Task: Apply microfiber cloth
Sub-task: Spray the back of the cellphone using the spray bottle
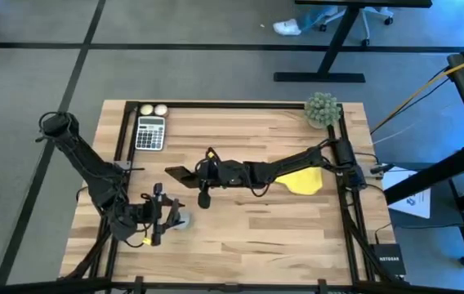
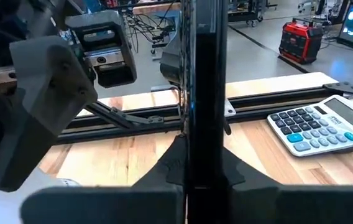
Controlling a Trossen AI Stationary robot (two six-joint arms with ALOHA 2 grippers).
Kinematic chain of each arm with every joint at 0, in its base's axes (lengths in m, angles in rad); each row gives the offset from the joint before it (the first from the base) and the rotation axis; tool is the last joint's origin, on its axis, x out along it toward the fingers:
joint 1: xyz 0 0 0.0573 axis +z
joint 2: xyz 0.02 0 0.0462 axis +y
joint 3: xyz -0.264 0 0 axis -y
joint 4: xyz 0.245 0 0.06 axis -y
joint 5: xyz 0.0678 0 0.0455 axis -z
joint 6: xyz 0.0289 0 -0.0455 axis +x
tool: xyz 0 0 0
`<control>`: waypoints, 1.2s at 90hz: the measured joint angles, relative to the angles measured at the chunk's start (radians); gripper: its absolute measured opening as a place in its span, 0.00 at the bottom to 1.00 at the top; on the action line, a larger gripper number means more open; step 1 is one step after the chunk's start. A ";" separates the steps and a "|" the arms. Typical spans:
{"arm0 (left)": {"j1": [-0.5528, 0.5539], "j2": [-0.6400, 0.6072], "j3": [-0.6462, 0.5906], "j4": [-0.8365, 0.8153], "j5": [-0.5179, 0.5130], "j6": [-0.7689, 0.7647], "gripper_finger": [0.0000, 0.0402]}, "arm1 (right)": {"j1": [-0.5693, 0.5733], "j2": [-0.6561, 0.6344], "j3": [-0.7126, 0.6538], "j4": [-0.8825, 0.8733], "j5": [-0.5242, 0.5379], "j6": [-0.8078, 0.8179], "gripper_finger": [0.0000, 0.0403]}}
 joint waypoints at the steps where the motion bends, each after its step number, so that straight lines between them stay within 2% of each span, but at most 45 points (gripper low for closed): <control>1: 0.000 -0.001 0.000 0.000 0.000 0.003 0.57 | 0.000 0.000 0.000 -0.001 0.000 -0.001 0.01; 29: -0.010 -0.072 0.000 -0.010 0.005 0.024 0.62 | 0.000 -0.068 -0.001 -0.176 0.021 -0.049 0.01; 38: -0.010 -0.092 0.000 -0.014 0.037 0.023 0.62 | 0.000 -0.095 -0.001 -0.225 0.021 -0.051 0.01; 50: -0.009 -0.093 0.000 -0.035 0.068 0.008 0.62 | 0.001 -0.101 -0.001 -0.241 0.020 -0.051 0.01; 65: -0.001 -0.093 -0.001 -0.025 0.068 0.049 0.62 | 0.001 -0.100 -0.001 -0.252 0.020 -0.046 0.01; 77: 0.022 -0.093 -0.001 -0.017 0.070 0.022 0.62 | 0.001 -0.100 -0.001 -0.257 0.020 -0.048 0.01; 91: 0.071 -0.093 0.000 -0.018 0.129 0.017 0.63 | 0.001 -0.100 -0.001 -0.265 0.020 -0.050 0.01; 108: 0.119 -0.093 0.000 -0.011 0.205 0.049 0.72 | 0.000 -0.100 -0.001 -0.280 0.020 -0.055 0.01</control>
